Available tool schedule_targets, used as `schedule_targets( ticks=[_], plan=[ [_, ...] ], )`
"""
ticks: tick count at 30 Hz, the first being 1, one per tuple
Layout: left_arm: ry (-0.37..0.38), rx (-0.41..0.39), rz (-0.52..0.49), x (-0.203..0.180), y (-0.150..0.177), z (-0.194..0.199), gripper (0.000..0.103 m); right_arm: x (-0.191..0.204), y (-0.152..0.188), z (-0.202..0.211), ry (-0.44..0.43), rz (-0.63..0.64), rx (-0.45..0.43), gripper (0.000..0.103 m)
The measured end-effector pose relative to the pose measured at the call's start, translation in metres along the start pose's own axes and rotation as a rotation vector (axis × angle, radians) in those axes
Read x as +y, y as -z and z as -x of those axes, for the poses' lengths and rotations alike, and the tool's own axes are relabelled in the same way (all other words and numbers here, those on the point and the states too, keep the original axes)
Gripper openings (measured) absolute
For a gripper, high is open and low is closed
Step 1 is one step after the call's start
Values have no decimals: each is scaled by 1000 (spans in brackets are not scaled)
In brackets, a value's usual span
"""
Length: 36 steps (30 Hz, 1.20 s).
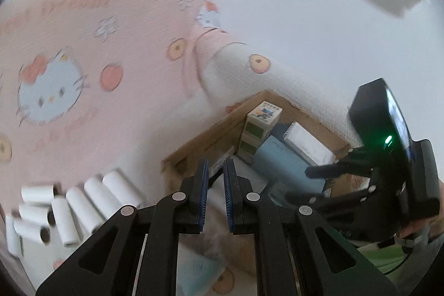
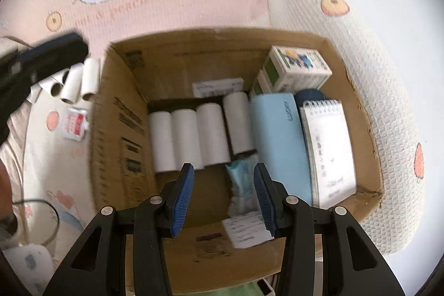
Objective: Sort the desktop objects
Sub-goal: 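Withdraw the open right gripper up away from the box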
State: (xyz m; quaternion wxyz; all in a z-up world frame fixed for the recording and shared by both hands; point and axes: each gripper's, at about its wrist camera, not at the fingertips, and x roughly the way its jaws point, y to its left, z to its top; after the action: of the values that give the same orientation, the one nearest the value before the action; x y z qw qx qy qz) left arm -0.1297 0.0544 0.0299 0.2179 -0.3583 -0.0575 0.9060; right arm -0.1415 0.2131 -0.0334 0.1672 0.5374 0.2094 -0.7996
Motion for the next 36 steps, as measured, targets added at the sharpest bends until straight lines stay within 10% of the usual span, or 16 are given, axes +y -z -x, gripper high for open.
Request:
schedule_targets(
  ticks=[6,18,26,36],
  plan=[
    [-10,12,156,41,40,14,12,31,5,12,6,17,-52,42],
    [-133,11,42,29,53,49,13,57,40,43,47,-85,-96,50],
    [-87,57,-20,2,51,52,36,73,59,46,141,-53,-84,61],
    [-204,159,-142,-25,46,46,69,63,66,46,190,-71,-90,76]
  ],
)
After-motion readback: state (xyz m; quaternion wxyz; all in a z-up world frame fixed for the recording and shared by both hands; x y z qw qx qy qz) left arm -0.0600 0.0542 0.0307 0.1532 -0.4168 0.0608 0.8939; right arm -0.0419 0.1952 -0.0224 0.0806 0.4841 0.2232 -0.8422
